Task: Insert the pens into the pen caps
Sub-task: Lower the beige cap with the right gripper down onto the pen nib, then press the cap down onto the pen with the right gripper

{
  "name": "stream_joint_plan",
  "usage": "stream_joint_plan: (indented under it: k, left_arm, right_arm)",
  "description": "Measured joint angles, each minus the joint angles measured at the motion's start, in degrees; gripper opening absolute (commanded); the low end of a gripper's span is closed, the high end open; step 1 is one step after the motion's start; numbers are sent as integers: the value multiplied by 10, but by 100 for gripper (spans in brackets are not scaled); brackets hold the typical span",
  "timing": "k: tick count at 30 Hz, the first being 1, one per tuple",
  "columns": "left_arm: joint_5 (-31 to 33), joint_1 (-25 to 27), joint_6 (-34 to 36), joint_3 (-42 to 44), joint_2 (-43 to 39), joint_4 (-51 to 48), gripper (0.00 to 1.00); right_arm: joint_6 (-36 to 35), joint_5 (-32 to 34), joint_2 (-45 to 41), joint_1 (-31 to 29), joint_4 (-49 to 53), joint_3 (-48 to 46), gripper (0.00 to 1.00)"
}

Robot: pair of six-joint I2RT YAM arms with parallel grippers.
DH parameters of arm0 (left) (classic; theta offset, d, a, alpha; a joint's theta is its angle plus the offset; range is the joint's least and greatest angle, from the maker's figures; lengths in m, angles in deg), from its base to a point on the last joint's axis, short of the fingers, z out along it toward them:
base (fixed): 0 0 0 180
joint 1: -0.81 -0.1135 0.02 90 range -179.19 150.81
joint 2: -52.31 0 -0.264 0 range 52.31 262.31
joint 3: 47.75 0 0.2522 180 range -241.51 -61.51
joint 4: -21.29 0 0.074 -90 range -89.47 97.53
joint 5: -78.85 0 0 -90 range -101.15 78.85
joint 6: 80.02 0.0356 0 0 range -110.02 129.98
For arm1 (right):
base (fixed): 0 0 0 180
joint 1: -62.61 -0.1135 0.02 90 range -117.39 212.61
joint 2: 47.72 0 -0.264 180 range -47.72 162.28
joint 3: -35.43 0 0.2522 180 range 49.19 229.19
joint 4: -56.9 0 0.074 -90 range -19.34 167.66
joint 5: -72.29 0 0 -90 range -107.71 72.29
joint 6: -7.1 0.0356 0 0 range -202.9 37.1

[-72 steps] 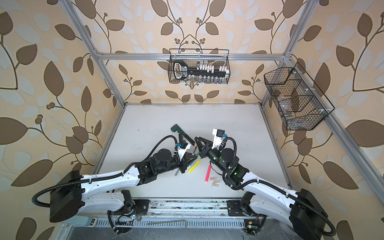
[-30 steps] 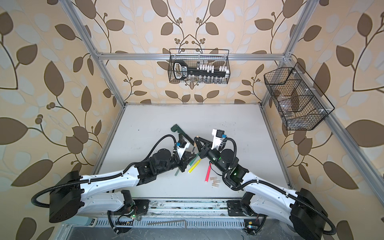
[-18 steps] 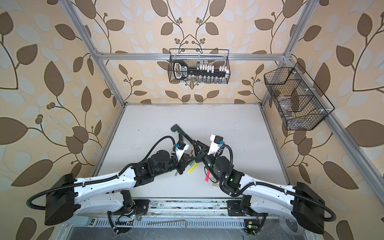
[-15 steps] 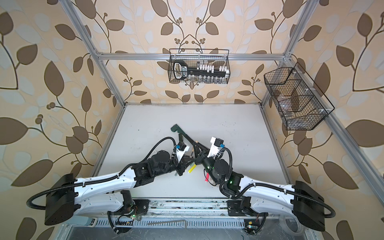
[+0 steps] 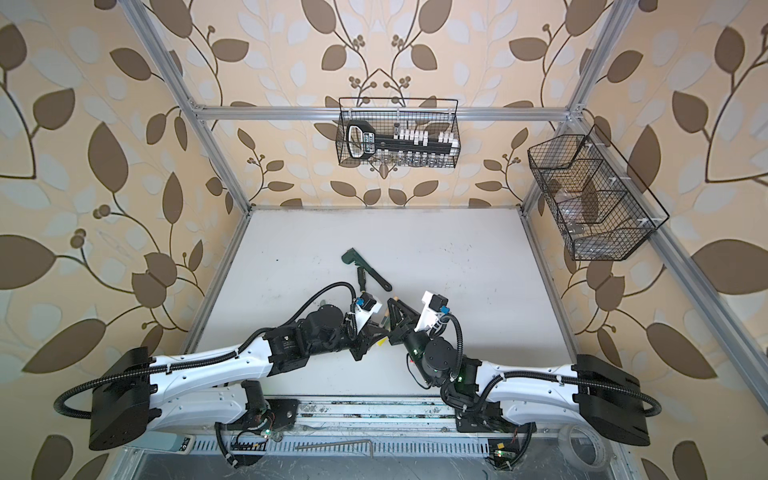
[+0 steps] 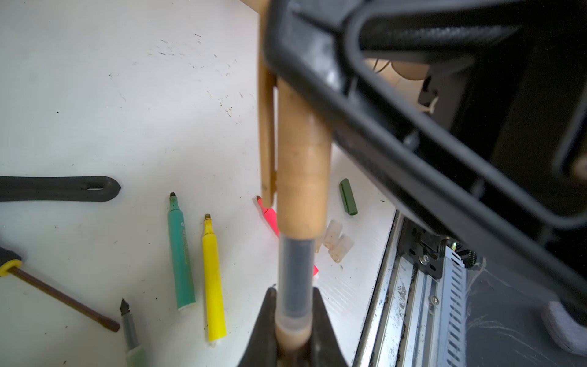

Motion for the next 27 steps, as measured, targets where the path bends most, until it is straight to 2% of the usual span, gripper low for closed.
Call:
stream_joint_plan:
  k: [9,15,19,23,27]
  left_arm:
    - [0,0,2,0,-1,9,0]
    - [5,0,2,6,-5,7,0]
    - [5,0,2,6,-5,8,0]
    - [15,-1,2,6,-5,10,0]
    - [34,-3,2,6,-5,11,0]
  right_arm:
    - [15,16,-22,-10,13,-3,0]
    - [9,63,-25,-44,25,-3,0]
    - [8,68,-45,-49,57,-3,0]
    - [8,34,-53,-25,116,22,0]
    - [22,-49,-52,30,142,33,0]
